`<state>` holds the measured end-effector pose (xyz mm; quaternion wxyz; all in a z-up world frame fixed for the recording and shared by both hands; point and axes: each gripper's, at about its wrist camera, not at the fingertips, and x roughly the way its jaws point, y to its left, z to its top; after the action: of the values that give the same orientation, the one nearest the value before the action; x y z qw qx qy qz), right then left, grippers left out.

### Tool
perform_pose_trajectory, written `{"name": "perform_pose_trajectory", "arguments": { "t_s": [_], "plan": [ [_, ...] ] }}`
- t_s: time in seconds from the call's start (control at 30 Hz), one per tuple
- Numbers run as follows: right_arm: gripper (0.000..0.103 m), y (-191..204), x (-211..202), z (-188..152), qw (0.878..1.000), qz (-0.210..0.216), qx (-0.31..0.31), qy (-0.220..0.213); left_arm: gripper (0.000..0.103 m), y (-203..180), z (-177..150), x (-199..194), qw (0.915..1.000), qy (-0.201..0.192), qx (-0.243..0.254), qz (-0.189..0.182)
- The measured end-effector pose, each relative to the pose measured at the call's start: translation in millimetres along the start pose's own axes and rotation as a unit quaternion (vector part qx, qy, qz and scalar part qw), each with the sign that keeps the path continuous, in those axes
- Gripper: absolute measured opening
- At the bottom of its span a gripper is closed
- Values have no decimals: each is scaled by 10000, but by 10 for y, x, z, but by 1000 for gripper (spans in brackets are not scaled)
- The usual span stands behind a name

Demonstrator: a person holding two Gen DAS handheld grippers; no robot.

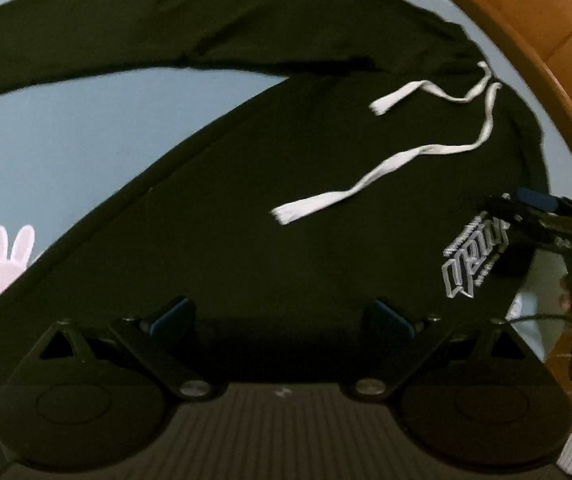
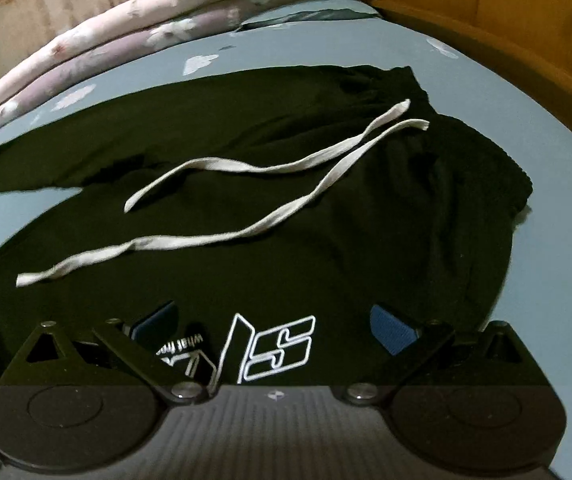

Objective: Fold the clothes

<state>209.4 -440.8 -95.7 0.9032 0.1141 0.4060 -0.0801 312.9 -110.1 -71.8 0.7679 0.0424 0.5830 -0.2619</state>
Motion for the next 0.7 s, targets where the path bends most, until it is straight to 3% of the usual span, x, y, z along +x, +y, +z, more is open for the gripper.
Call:
{"name": "perform_pose_trajectory", "arguments": {
  "t_s": [0.33,0.57,0.7],
  "plan": [
    [103,96,62,-18,9981,-224,-546,166,102,131,3,8,9990,-95,-218,-388],
    [103,156,101,-7,9965,-396,-691,256,102,88,-91,-30,9965,-177,635,-524],
    [103,191,98,-18,9959,-509,-707,242,100,164,-135,-155,9979,-398,352,-374]
  ]
}}
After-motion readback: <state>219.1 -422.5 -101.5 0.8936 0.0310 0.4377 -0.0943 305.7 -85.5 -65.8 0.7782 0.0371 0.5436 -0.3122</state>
